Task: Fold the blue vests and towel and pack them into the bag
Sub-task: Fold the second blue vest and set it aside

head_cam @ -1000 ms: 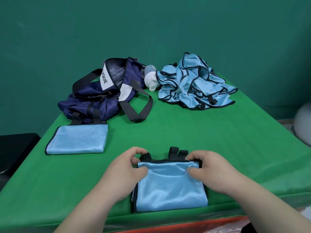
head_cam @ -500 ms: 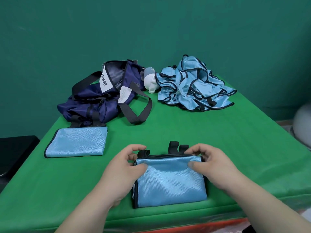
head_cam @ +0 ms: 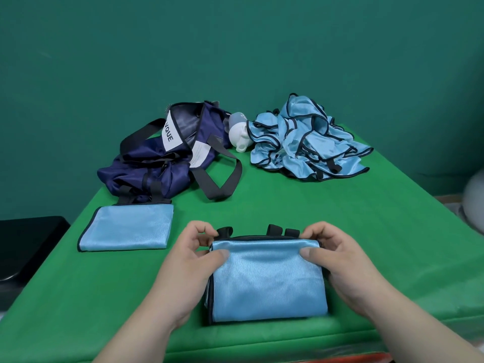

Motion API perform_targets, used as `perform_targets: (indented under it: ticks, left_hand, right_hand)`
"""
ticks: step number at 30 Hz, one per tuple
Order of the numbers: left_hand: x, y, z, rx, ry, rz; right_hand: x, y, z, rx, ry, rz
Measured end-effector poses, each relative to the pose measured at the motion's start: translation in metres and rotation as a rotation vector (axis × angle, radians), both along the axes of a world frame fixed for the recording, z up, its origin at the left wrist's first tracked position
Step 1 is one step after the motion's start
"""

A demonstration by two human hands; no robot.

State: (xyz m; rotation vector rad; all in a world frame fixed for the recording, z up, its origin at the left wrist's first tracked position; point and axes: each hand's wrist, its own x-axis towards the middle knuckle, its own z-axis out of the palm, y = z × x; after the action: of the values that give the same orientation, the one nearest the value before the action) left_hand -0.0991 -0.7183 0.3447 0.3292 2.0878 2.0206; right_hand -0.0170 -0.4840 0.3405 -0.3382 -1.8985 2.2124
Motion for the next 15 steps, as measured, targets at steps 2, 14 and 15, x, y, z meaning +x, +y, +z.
perform_targets:
  ticks: [2, 14, 15]
  left_hand:
    - [-0.001, -0.006, 0.003, 0.013, -0.003, 0.011]
    - [-0.022, -0.095, 0.03, 0.08, -0.119, 0.051]
    - [-0.027, -0.106, 0.034, 0.072, -0.123, 0.067]
  right_hand:
    - [-0.002, -0.004, 0.001, -0.019, 0.02, 0.002]
    - [-0.04, -0.082, 0.007, -0.067, 0.073, 0.192]
    - [-0.048, -0.092, 0.009, -0.076, 0.076, 0.205]
